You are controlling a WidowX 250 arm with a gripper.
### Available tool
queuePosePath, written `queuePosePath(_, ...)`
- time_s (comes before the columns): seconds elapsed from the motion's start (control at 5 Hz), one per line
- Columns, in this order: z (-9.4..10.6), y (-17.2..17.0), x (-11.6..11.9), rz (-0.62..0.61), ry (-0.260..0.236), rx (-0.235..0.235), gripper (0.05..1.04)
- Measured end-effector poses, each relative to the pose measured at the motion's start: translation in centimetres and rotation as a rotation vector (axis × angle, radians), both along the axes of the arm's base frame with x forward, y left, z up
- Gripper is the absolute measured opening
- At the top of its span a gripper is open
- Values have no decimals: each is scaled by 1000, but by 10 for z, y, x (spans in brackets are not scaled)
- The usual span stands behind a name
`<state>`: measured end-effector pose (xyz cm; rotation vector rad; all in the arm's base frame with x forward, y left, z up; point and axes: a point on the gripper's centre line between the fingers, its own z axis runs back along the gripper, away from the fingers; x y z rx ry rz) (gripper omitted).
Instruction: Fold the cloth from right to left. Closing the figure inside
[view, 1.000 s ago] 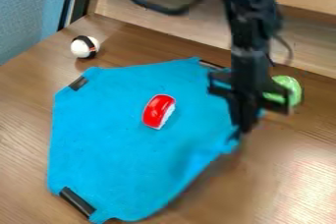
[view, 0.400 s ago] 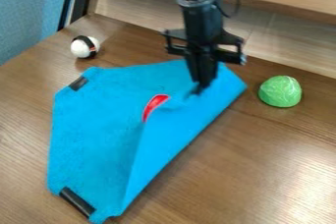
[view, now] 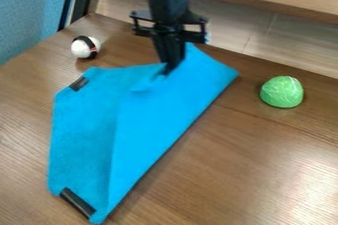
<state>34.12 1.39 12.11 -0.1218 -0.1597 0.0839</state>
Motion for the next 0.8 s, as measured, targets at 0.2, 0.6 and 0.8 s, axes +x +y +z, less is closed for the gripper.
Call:
queuePosePath(0.2, 0, 24, -3, 22, 5, 19, 59)
queuePosePath(0.6, 0, 63, -3, 57, 3, 32, 59)
queuePosePath(0.8, -17, 79, -3, 61, 34, 41, 59)
